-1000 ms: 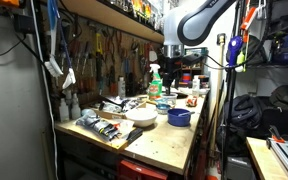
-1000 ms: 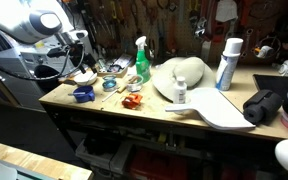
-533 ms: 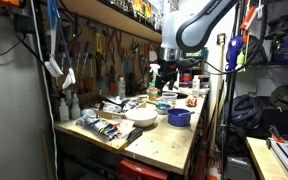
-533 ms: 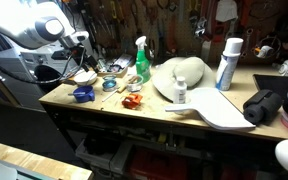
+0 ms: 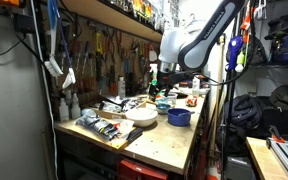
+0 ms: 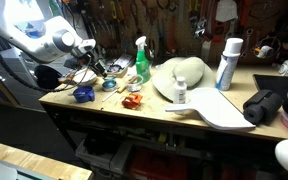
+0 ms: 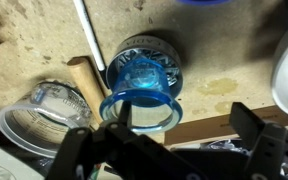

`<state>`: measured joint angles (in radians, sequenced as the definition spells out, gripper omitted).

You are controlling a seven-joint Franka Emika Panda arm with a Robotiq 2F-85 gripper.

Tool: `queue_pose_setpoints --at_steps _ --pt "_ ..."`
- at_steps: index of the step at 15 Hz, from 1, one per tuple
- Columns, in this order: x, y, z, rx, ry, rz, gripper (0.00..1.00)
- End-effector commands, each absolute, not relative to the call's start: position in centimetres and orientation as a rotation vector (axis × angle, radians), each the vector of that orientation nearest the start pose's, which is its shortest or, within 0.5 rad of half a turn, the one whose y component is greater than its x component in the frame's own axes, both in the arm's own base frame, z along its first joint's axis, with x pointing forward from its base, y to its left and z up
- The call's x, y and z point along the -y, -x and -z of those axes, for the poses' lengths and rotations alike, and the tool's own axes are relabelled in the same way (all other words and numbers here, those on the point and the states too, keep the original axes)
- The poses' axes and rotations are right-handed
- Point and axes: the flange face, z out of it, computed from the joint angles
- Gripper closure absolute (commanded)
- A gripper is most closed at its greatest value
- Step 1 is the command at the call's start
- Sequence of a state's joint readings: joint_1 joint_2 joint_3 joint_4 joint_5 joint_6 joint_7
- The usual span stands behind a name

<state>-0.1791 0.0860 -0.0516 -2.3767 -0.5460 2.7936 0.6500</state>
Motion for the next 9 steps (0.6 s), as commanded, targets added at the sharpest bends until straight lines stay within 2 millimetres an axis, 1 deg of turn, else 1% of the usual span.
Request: queue_pose_setpoints --at_steps 1,2,3,4,5,9 --pt "10.2 -52.9 -30.5 -0.747 3.207 0.660 0.01" --pt "10.1 -53.0 -30.2 -0.762 3.208 0.658 0.11" --pt "10.0 -53.1 -29.9 -0.772 3.207 0.656 0.26" --pt "9.9 -53.2 -29.7 -0.778 3.208 0.658 0.30" --pt "9.7 -53.3 -29.4 -0.785 3.209 0.657 0.40" --pt "9.5 -53.5 -28.7 -0.805 3.219 0.649 0.70"
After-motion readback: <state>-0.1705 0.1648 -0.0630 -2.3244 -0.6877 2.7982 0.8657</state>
